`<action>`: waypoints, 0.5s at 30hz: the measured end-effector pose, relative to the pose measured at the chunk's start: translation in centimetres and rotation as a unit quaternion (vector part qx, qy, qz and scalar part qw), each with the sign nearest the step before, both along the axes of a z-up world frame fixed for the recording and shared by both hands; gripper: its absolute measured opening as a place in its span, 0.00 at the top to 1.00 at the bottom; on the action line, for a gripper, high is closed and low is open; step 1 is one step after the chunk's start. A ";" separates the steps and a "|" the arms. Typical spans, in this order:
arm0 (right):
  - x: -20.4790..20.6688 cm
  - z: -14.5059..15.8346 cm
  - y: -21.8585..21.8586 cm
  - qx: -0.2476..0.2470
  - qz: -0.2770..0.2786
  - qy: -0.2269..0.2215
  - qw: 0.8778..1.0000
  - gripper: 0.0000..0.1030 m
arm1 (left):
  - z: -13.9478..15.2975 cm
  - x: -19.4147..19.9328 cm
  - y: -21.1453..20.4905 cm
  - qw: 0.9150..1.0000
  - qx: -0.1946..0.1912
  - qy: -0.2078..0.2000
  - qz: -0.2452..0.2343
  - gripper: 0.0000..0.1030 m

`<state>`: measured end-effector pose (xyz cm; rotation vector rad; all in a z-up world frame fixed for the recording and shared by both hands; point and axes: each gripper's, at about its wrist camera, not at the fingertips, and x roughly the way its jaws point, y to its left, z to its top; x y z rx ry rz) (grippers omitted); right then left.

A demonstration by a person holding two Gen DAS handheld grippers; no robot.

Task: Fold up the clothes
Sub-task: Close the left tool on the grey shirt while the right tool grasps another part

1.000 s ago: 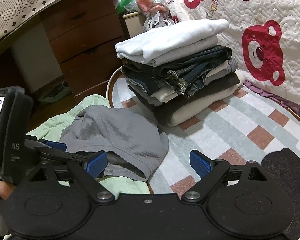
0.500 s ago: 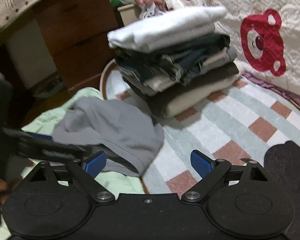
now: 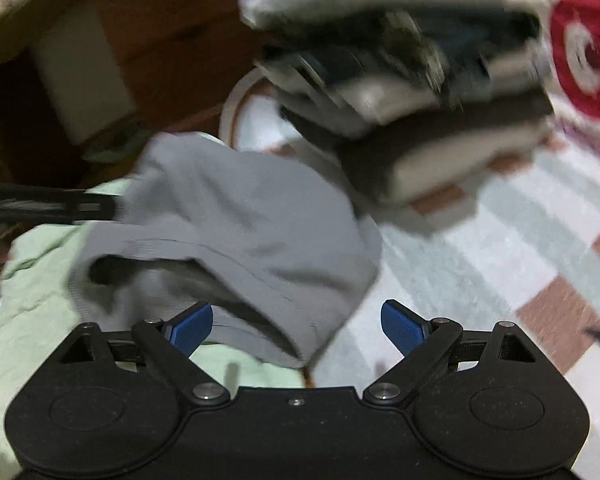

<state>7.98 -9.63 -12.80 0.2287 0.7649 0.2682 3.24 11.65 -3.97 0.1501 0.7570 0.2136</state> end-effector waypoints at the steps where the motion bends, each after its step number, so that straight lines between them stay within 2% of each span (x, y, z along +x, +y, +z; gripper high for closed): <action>1: 0.7 -0.8 -0.3 0.015 -0.010 0.012 1.000 0.09 | -0.3 0.4 0.4 1.000 -0.004 0.003 -0.001 0.02; 3: 2.0 -2.2 -0.9 0.053 -0.035 0.034 0.997 0.09 | -0.9 1.6 0.9 1.000 -0.024 0.012 -0.010 0.05; 5: 3.0 -3.2 -1.1 0.078 -0.049 0.042 0.995 0.09 | -1.4 2.8 1.5 0.999 -0.045 0.022 -0.018 0.12; 10: 5.0 -3.8 0.5 0.086 -0.046 0.008 0.995 0.08 | -2.9 5.8 2.8 0.994 -0.097 0.044 -0.039 0.15; 11: 5.3 -3.7 0.8 0.090 -0.039 0.002 0.995 0.13 | -3.2 6.4 3.1 0.992 -0.107 0.049 -0.043 0.14; 13: 5.9 -3.4 1.4 0.099 -0.026 -0.009 0.995 0.41 | -3.8 7.6 3.6 0.989 -0.127 0.058 -0.052 0.11; 14: 6.2 -3.2 1.7 0.103 -0.020 -0.015 0.994 0.75 | -4.1 8.3 3.9 0.987 -0.138 0.063 -0.056 0.08; 15: 6.2 -2.8 1.9 0.109 -0.013 -0.024 0.994 0.86 | -4.4 8.9 4.2 0.985 -0.148 0.067 -0.060 0.06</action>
